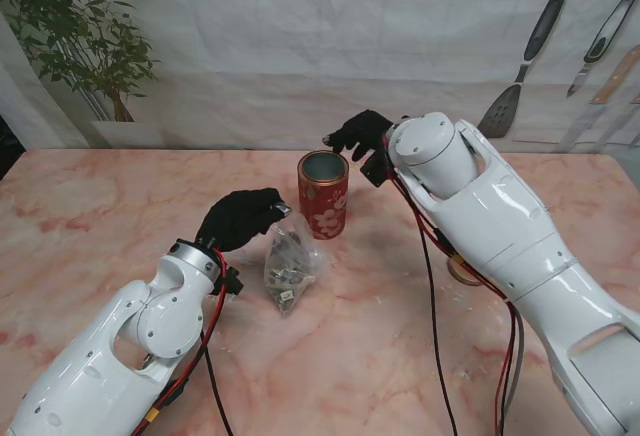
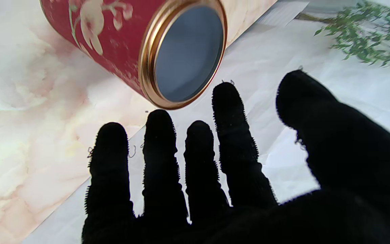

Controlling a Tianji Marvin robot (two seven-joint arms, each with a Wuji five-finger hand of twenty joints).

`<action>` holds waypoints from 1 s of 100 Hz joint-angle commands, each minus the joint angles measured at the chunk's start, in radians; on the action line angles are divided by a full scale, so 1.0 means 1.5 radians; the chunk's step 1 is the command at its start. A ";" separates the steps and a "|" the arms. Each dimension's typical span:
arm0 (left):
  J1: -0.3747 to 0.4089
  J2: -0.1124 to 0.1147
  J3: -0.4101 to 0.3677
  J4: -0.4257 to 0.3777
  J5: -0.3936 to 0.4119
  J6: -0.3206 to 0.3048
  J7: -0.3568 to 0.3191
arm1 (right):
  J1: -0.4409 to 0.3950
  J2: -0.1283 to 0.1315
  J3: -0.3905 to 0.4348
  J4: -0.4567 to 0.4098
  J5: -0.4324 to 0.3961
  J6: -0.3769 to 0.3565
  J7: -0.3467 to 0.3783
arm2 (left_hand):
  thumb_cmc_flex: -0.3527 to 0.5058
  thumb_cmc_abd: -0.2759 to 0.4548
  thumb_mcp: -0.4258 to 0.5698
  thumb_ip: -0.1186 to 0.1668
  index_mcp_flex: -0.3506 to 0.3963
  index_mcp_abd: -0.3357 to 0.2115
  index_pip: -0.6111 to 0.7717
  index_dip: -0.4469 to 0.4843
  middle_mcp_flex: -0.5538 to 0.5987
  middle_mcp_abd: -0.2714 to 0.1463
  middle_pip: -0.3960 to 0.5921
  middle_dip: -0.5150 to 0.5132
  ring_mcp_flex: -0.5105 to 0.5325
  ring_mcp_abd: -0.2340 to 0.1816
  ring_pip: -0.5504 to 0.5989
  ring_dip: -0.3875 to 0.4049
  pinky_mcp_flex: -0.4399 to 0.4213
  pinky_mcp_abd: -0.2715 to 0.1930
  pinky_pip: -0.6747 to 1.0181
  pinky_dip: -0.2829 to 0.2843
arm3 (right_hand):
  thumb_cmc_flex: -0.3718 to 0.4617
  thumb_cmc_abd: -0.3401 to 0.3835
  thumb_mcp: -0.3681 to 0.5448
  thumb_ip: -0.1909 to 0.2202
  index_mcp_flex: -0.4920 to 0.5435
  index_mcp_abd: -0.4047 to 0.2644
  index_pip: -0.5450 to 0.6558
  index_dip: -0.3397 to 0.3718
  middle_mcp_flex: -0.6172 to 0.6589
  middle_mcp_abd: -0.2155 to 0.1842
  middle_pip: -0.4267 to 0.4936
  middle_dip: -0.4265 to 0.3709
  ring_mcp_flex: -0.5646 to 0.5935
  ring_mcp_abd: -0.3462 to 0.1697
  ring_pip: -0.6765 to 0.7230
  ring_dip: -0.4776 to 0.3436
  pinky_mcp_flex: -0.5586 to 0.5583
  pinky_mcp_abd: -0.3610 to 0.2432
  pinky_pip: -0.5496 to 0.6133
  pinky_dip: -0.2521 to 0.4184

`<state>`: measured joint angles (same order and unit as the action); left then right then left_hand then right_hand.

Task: Insert tea bags into the tea bag box

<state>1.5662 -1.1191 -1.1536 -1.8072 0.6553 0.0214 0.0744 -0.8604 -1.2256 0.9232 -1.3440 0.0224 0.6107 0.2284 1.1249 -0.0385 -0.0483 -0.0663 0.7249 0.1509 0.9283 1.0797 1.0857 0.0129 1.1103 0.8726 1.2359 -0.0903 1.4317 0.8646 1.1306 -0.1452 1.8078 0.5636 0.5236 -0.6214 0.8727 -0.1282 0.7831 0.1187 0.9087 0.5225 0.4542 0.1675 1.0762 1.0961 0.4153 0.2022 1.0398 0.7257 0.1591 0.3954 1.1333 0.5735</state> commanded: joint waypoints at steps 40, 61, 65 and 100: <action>-0.022 0.001 0.013 -0.009 0.012 0.016 -0.013 | -0.120 0.060 0.078 -0.117 0.041 -0.045 0.110 | 0.039 0.029 0.015 0.024 0.056 0.134 0.099 0.027 0.023 0.026 0.061 0.019 0.023 0.057 0.046 0.007 -0.011 -0.140 0.169 -0.007 | 0.066 -0.021 -0.014 -0.044 0.029 -0.005 0.055 -0.058 0.021 0.003 0.020 -0.005 0.021 0.003 0.033 0.015 0.021 -0.009 0.035 0.015; -0.031 0.000 0.022 -0.009 0.014 0.019 -0.014 | -0.157 0.073 0.094 -0.139 0.056 -0.068 0.146 | 0.039 0.030 0.015 0.024 0.056 0.134 0.099 0.028 0.023 0.024 0.061 0.019 0.023 0.057 0.046 0.007 -0.011 -0.140 0.169 -0.007 | 0.090 -0.009 -0.030 -0.050 0.025 -0.008 0.081 -0.087 0.024 0.001 0.026 -0.006 0.025 0.003 0.037 0.015 0.024 -0.012 0.038 0.017; -0.032 0.000 0.025 -0.008 0.013 0.019 -0.013 | -0.163 0.075 0.095 -0.142 0.058 -0.072 0.151 | 0.039 0.030 0.015 0.024 0.056 0.134 0.099 0.028 0.023 0.025 0.061 0.019 0.023 0.057 0.046 0.007 -0.011 -0.140 0.169 -0.007 | 0.092 -0.008 -0.029 -0.049 0.025 -0.008 0.083 -0.088 0.026 0.001 0.026 -0.006 0.026 0.002 0.037 0.015 0.025 -0.013 0.038 0.017; -0.041 -0.002 0.043 -0.009 0.013 0.017 -0.006 | -0.188 0.079 0.085 -0.135 0.090 -0.094 0.180 | 0.039 0.030 0.015 0.024 0.056 0.134 0.099 0.028 0.023 0.024 0.061 0.019 0.023 0.057 0.046 0.007 -0.011 -0.140 0.169 -0.007 | 0.116 0.014 -0.050 -0.050 0.022 -0.014 0.112 -0.118 0.029 -0.004 0.039 -0.006 0.030 -0.001 0.049 0.017 0.028 -0.022 0.045 0.020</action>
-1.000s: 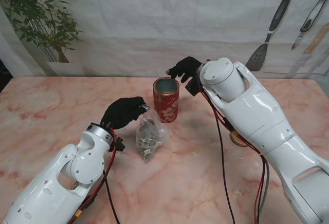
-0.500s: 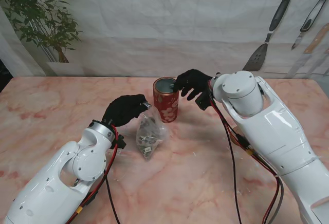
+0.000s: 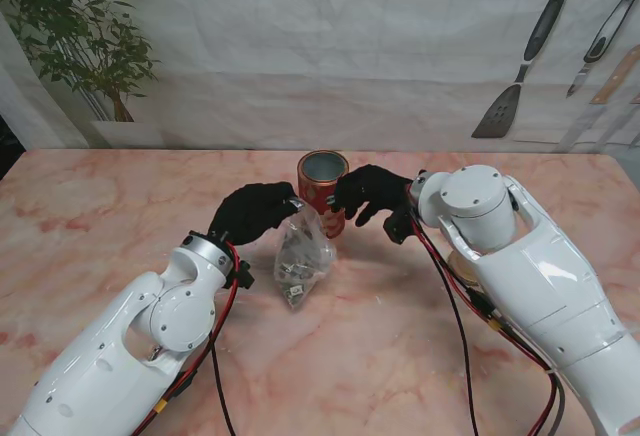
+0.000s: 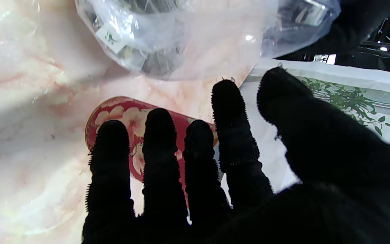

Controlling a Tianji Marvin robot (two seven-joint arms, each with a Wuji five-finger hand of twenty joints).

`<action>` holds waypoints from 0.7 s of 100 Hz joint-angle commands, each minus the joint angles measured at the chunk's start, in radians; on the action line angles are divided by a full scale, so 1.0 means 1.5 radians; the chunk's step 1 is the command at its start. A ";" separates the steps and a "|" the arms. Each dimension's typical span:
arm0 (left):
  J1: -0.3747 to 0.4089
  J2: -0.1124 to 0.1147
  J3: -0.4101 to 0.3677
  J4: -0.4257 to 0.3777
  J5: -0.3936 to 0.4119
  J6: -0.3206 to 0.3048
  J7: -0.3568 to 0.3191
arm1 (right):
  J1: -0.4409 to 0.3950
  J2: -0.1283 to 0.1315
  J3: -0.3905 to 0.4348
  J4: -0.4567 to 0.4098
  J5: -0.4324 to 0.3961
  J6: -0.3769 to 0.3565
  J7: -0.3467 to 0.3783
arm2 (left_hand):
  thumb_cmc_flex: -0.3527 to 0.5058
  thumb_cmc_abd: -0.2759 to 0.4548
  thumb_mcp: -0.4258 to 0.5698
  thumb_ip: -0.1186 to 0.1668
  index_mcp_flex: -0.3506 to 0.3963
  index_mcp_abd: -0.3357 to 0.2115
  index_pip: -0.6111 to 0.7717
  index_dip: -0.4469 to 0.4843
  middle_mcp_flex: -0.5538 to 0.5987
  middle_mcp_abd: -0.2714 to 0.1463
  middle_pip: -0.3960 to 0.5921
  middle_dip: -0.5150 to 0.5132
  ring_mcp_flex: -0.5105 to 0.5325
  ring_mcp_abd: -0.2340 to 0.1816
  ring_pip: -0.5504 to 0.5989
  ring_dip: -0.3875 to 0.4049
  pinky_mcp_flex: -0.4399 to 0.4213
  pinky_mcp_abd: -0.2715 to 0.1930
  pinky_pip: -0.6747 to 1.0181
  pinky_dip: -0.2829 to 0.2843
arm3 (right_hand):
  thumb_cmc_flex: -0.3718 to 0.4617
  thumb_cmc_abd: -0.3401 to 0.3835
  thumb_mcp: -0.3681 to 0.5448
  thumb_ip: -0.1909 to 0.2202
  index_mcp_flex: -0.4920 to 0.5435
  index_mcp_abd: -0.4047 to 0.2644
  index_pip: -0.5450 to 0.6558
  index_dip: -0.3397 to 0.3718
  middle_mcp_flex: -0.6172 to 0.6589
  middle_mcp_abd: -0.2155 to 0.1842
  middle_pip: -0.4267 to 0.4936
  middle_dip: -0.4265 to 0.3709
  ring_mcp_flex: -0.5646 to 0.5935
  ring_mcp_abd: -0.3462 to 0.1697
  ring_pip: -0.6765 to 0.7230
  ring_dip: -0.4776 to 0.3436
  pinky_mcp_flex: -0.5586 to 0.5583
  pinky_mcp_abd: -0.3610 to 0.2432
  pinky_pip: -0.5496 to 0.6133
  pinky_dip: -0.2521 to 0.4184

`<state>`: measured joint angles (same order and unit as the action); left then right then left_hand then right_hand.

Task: Insert tea bags into the tea bag box

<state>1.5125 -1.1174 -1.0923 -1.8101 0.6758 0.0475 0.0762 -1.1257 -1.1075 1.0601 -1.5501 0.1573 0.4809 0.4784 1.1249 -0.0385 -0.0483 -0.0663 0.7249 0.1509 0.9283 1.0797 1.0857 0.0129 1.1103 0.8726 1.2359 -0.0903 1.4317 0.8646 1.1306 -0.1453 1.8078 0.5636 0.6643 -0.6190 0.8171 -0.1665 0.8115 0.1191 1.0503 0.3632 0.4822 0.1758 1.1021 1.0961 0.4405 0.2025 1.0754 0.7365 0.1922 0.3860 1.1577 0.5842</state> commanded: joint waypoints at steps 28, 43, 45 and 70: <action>-0.009 -0.006 0.013 -0.010 -0.006 -0.004 0.002 | -0.012 0.003 -0.031 0.018 0.004 -0.009 0.032 | 0.039 0.029 0.015 0.024 0.056 0.134 0.099 0.028 0.023 0.026 0.061 0.019 0.023 0.057 0.046 0.007 -0.011 -0.140 0.169 -0.007 | 0.032 0.032 -0.022 -0.024 0.005 -0.015 0.024 -0.027 0.015 -0.013 0.028 -0.006 0.018 -0.003 0.030 0.010 0.008 -0.017 0.031 0.014; -0.011 -0.007 0.019 -0.010 -0.006 -0.008 0.009 | -0.005 0.003 -0.042 0.034 0.009 -0.009 0.041 | 0.039 0.030 0.015 0.024 0.056 0.134 0.100 0.028 0.022 0.025 0.061 0.019 0.023 0.057 0.046 0.007 -0.011 -0.140 0.169 -0.007 | 0.042 0.041 -0.035 -0.023 0.006 -0.012 0.026 -0.037 0.014 -0.014 0.031 -0.007 0.017 -0.005 0.032 0.009 0.007 -0.019 0.030 0.014; -0.011 -0.008 0.020 -0.010 -0.007 -0.009 0.010 | -0.005 0.003 -0.043 0.036 0.009 -0.010 0.042 | 0.039 0.030 0.015 0.024 0.056 0.134 0.099 0.028 0.022 0.025 0.061 0.019 0.023 0.057 0.046 0.007 -0.011 -0.140 0.169 -0.007 | 0.043 0.041 -0.035 -0.023 0.006 -0.013 0.025 -0.038 0.014 -0.014 0.031 -0.007 0.017 -0.004 0.032 0.009 0.007 -0.019 0.030 0.014; -0.014 -0.010 0.029 -0.002 -0.015 -0.011 0.016 | -0.007 -0.001 -0.047 0.054 0.021 -0.022 0.042 | 0.039 0.029 0.015 0.024 0.056 0.135 0.099 0.028 0.023 0.025 0.061 0.018 0.023 0.057 0.046 0.007 -0.011 -0.140 0.169 -0.007 | 0.055 0.047 -0.040 -0.026 0.018 -0.012 0.019 -0.053 0.018 -0.018 0.036 -0.007 0.019 -0.006 0.035 0.010 0.007 -0.019 0.030 0.014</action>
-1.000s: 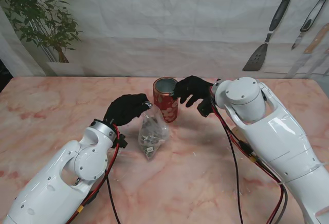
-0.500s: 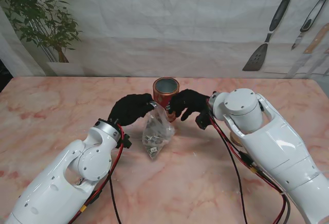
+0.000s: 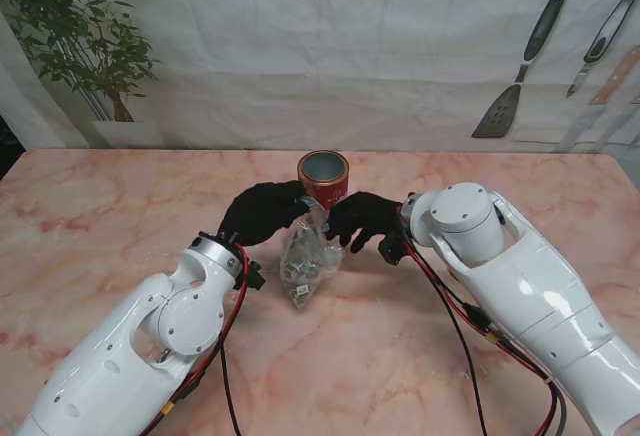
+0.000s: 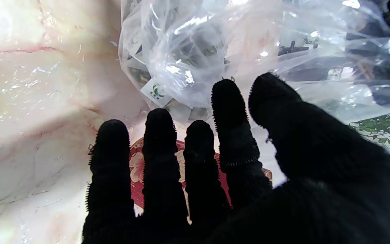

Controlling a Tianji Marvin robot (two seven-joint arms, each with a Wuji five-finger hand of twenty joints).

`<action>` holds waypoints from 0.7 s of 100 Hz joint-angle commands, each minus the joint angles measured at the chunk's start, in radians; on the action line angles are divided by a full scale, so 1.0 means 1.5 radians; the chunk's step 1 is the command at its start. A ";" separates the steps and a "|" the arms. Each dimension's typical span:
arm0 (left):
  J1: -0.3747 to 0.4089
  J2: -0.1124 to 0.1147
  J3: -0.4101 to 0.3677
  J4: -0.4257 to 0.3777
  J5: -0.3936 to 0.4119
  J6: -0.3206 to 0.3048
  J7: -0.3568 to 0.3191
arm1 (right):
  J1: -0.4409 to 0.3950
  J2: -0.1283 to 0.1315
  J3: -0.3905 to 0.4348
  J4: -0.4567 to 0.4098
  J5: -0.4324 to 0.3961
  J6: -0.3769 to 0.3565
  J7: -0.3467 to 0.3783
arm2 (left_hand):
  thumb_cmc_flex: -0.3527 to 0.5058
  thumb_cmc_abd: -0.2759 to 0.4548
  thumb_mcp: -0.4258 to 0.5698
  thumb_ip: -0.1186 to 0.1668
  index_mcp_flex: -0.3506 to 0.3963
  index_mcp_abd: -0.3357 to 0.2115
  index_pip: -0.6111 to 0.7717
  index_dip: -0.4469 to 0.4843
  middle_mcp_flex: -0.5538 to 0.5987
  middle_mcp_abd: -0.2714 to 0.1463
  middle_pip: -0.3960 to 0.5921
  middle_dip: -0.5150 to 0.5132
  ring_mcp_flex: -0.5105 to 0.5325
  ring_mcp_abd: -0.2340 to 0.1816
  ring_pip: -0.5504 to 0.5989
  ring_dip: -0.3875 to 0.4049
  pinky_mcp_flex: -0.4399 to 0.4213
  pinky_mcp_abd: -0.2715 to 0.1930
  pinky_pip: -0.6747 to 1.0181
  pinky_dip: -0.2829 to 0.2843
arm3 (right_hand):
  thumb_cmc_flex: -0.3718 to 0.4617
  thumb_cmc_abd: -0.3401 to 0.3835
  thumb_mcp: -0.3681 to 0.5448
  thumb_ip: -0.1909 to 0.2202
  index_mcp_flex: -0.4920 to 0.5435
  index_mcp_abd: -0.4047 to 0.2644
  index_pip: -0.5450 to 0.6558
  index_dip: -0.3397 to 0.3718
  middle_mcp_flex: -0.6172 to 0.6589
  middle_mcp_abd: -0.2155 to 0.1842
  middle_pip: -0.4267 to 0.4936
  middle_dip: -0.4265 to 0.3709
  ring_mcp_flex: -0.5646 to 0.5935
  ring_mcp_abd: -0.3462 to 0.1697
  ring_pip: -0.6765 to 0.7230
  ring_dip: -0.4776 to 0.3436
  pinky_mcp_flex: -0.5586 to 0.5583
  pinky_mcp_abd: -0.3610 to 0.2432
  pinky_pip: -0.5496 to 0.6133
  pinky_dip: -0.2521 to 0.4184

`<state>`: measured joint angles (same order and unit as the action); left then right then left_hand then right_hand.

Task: Insert tea bags into the tea bag box

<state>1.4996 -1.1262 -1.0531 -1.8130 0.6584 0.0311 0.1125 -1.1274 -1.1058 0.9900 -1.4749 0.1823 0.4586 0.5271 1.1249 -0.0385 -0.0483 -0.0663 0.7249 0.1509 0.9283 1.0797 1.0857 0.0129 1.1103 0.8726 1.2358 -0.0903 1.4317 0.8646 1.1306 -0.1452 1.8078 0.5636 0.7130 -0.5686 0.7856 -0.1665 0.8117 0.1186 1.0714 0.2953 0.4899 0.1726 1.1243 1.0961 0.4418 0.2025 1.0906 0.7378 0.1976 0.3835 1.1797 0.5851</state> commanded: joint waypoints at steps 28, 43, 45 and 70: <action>-0.023 -0.005 0.013 0.008 0.000 0.019 -0.009 | -0.015 0.006 0.004 -0.017 -0.002 -0.009 0.025 | 0.039 0.029 0.015 0.024 0.057 0.135 0.099 0.028 0.023 0.026 0.061 0.019 0.023 0.057 0.046 0.007 -0.011 -0.140 0.169 -0.007 | 0.027 0.014 -0.022 -0.027 0.023 -0.013 0.006 -0.014 0.016 -0.016 0.025 -0.005 0.021 -0.007 0.029 0.012 0.003 -0.016 0.015 0.014; -0.029 -0.006 0.017 0.012 0.002 0.018 -0.009 | -0.020 0.012 0.007 -0.029 0.000 -0.009 0.040 | 0.038 0.030 0.015 0.024 0.057 0.134 0.100 0.028 0.023 0.025 0.061 0.019 0.023 0.057 0.046 0.007 -0.011 -0.140 0.169 -0.007 | 0.032 0.014 -0.023 -0.029 0.026 -0.015 0.005 -0.016 0.017 -0.015 0.025 -0.005 0.022 -0.007 0.030 0.012 0.003 -0.015 0.015 0.014; -0.030 -0.006 0.017 0.012 0.001 0.018 -0.009 | -0.021 0.012 0.007 -0.031 -0.001 -0.009 0.041 | 0.039 0.029 0.015 0.024 0.057 0.134 0.100 0.028 0.023 0.025 0.061 0.019 0.023 0.057 0.046 0.007 -0.011 -0.140 0.169 -0.007 | 0.032 0.013 -0.023 -0.029 0.027 -0.015 0.005 -0.017 0.018 -0.016 0.025 -0.005 0.022 -0.007 0.030 0.012 0.003 -0.015 0.015 0.014; -0.036 -0.006 0.021 0.016 -0.001 0.020 -0.010 | -0.031 0.018 0.013 -0.054 -0.007 -0.002 0.049 | 0.038 0.030 0.015 0.024 0.057 0.134 0.100 0.028 0.023 0.024 0.061 0.019 0.023 0.057 0.046 0.007 -0.011 -0.140 0.169 -0.007 | 0.033 0.012 -0.025 -0.034 0.036 -0.018 0.002 -0.028 0.026 -0.019 0.028 -0.004 0.028 -0.009 0.032 0.014 0.003 -0.014 0.015 0.015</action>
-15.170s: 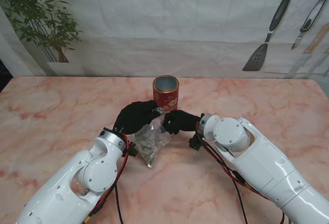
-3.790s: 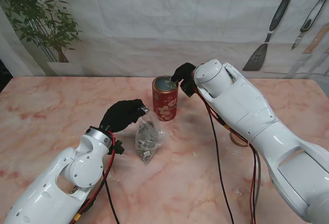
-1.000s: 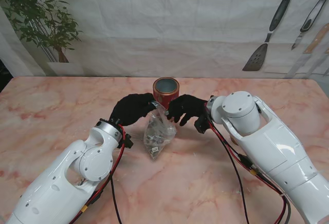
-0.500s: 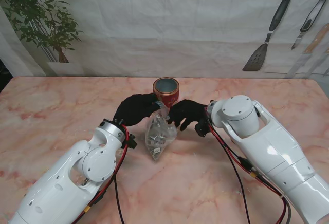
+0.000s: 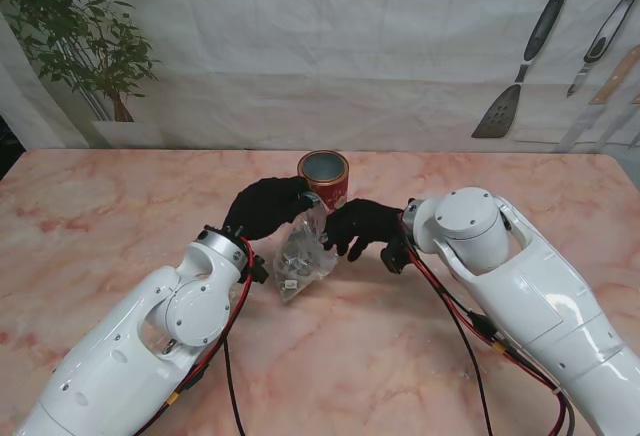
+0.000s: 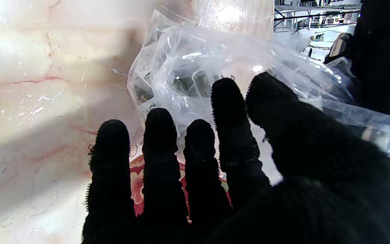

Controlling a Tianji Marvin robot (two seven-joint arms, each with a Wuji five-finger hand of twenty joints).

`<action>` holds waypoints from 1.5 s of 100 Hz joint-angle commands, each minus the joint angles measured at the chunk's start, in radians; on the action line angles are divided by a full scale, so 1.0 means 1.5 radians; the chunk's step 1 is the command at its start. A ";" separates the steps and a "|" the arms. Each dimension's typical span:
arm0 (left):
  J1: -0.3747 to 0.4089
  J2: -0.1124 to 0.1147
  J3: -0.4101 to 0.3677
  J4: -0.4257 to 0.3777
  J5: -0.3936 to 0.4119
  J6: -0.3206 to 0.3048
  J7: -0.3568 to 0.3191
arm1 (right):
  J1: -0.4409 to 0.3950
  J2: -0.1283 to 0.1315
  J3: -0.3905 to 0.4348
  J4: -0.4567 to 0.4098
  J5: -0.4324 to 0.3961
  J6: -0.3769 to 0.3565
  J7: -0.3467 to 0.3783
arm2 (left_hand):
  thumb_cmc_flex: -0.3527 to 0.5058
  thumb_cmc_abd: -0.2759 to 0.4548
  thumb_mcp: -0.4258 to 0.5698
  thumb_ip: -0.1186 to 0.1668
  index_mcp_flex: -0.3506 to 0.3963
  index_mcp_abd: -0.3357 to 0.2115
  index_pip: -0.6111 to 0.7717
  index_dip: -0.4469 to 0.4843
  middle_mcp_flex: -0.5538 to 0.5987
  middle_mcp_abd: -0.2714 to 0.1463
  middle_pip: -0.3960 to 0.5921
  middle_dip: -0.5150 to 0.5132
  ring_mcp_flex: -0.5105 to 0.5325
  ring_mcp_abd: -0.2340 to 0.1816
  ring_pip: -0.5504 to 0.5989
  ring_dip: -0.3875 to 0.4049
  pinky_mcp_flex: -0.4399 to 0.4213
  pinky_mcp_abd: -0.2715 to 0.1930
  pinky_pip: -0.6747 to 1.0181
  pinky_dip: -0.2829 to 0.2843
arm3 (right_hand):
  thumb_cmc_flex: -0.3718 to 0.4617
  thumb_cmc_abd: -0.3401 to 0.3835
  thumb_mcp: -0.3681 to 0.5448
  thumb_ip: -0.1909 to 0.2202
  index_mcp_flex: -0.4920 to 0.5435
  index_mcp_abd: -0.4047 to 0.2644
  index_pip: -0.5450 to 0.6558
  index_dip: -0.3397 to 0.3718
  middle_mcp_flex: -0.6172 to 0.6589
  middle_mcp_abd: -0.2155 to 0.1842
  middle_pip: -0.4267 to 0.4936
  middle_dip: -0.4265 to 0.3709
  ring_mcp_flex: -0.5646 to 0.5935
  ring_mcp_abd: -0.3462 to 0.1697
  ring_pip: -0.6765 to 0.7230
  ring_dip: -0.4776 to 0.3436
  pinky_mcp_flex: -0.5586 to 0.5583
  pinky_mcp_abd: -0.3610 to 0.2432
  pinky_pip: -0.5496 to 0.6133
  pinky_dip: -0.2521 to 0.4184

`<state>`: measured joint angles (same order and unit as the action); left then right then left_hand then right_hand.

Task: Insert tea bags into the tea bag box

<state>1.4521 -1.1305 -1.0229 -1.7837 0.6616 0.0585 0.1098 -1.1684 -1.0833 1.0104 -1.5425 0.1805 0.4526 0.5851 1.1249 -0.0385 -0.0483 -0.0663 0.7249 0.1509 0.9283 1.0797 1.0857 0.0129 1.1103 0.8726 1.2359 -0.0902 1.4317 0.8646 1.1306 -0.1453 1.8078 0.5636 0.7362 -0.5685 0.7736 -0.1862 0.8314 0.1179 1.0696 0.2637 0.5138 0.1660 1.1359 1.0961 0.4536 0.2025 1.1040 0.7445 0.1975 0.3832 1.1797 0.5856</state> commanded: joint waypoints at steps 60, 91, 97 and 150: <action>0.024 -0.006 0.006 -0.017 -0.061 -0.067 -0.007 | 0.043 -0.012 -0.065 0.050 -0.023 0.024 -0.017 | 0.041 0.030 0.015 0.024 0.056 0.137 0.098 0.027 0.023 0.028 0.061 0.018 0.023 0.056 0.046 0.007 -0.011 -0.140 0.169 -0.007 | -0.006 0.020 -0.030 -0.017 0.034 -0.022 -0.001 -0.033 0.026 -0.031 0.037 0.002 0.037 -0.020 0.040 0.015 0.013 -0.021 0.022 0.018; 0.020 -0.009 0.017 -0.010 -0.075 -0.080 0.000 | 0.070 -0.010 -0.097 0.069 -0.032 0.021 -0.001 | 0.042 0.030 0.015 0.024 0.055 0.137 0.098 0.027 0.022 0.028 0.061 0.018 0.023 0.057 0.045 0.007 -0.011 -0.140 0.169 -0.007 | -0.121 0.017 -0.013 0.019 0.070 -0.009 -0.080 0.026 0.013 -0.037 0.045 0.001 0.027 -0.028 0.043 0.014 0.010 -0.029 0.022 0.016; 0.019 -0.010 0.019 -0.008 -0.079 -0.082 0.002 | 0.074 -0.009 -0.101 0.070 -0.035 0.020 0.004 | 0.042 0.030 0.015 0.024 0.055 0.137 0.098 0.028 0.022 0.027 0.060 0.018 0.023 0.058 0.043 0.007 -0.011 -0.140 0.168 -0.007 | -0.163 0.013 -0.003 0.051 0.071 -0.007 -0.115 0.107 0.006 -0.039 0.045 0.003 0.023 -0.032 0.042 0.015 0.007 -0.031 0.020 0.015; 0.025 -0.009 0.014 -0.001 -0.086 -0.084 -0.001 | 0.022 -0.022 -0.040 0.048 0.027 0.024 -0.032 | 0.041 0.030 0.015 0.024 0.055 0.137 0.097 0.027 0.021 0.027 0.060 0.018 0.023 0.058 0.042 0.008 -0.011 -0.139 0.168 -0.007 | -0.092 -0.050 0.029 -0.019 0.036 -0.022 -0.062 0.005 0.000 -0.041 0.046 0.002 0.022 -0.036 0.040 0.016 0.001 -0.025 0.015 0.018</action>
<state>1.4873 -1.1416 -1.0003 -1.7850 0.5368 -0.0659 0.1218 -1.1235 -1.1140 0.9529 -1.4594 0.2250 0.4876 0.5148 1.1249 -0.0386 -0.0464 -0.0656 0.7249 0.1510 0.9283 1.0797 1.0857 0.0131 1.1104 0.8726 1.2359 -0.0901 1.4317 0.8647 1.1306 -0.1453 1.8079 0.5636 0.5666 -0.6000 0.8117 -0.1662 0.9012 0.1157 0.9538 0.3057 0.5145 0.1245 1.1765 1.0974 0.4831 0.1655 1.1298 0.7537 0.2033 0.3488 1.1803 0.5972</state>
